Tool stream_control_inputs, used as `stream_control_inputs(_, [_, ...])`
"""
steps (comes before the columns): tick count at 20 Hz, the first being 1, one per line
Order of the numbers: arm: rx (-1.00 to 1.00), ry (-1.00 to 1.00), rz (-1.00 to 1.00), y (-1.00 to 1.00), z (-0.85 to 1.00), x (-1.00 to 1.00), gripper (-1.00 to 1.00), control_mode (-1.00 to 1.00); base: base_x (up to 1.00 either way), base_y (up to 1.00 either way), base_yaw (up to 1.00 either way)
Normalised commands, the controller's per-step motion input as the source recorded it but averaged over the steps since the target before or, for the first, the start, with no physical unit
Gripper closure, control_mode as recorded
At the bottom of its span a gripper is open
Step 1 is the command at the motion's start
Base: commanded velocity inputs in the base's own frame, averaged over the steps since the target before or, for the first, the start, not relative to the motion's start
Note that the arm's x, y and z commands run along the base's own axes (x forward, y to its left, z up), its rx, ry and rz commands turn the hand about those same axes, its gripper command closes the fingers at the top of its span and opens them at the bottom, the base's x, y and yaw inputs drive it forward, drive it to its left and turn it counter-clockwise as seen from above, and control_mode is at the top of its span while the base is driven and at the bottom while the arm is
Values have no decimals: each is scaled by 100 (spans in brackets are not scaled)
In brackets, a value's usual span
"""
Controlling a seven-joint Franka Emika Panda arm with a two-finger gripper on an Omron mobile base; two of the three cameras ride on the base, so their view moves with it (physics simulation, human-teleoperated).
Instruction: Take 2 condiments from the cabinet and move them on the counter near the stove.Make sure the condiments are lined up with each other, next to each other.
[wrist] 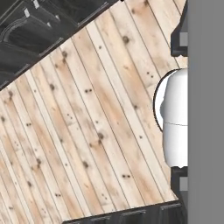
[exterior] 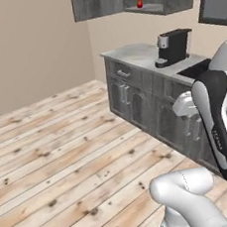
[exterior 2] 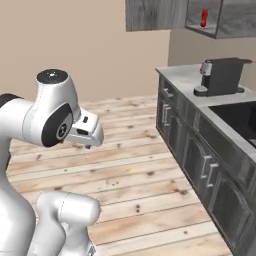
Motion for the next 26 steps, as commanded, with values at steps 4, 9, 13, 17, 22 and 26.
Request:
stream_control_inputs(4, [0,0,0,0,0,0,-100,100,100,42,0])
stream_control_inputs(9, [0,0,0,0,0,0,-100,100,100,38,0])
stream_control_inputs(13, [0,0,0,0,0,0,-100,100,100,18,-7])
stream_control_inputs(17, [0,0,0,0,0,0,-100,100,100,10,-27])
stream_control_inputs(22, [0,0,0,0,0,0,-100,100,100,3,-36])
stream_control_inputs(26, [0,0,0,0,0,0,-100,100,100,2,-41])
